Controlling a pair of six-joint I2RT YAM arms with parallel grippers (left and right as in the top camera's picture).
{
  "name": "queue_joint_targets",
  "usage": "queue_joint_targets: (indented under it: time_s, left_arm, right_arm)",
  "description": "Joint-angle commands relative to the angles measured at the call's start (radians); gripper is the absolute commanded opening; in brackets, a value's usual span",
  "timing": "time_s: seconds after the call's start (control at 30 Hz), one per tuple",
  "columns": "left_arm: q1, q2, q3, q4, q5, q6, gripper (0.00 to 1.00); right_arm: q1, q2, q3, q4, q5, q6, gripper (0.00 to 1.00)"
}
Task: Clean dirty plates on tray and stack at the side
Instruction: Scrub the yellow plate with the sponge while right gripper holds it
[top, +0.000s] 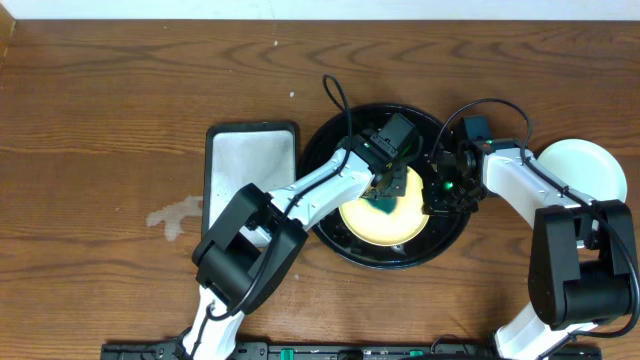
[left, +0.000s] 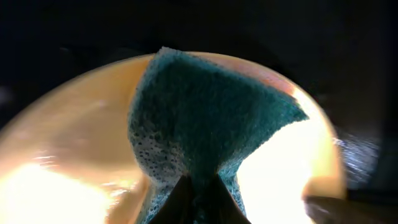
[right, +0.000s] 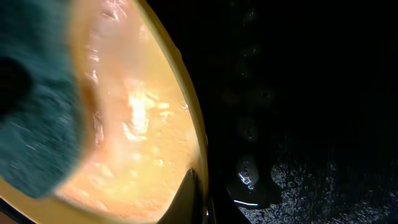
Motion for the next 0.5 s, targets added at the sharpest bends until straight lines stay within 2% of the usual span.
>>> queue_joint_targets:
  time_s: [0.0,0.07,0.13,0.2,0.4,0.47]
  left_arm:
    - [-0.018,0.034,-0.004,0.030,0.193,-0.023,0.07]
    - [-0.026,0.034,-0.004,0.026,0.194,-0.016,0.07]
    - [-0.031,0.034,-0.004,0.022,0.192,0.039,0.07]
    - [-0.031,0.034,-0.004,0.000,0.131,0.090,0.08]
    - [0.016,0.034,-0.004,-0.191,-0.415,0.098,0.07]
    - [0.038,0.034,-0.004,-0.229,-0.494,0.098,0.07]
  right_arm:
    - [-0.011,0.016,-0.014,-0.012,0.089,-0.025,0.01]
    - [-0.011,0.016,-0.014,-0.012,0.089,-0.025,0.01]
    - [-0.011,0.016,-0.014,-0.012,0.089,-0.025,0.01]
    - [-0.011,0.016,-0.014,-0.014,0.089,-0.025,0.01]
    - [-0.011,0.016,-0.014,-0.019,0.089,-0.025,0.01]
    - [-0.011,0.016,-0.014,-0.019,0.089,-0.025,0.01]
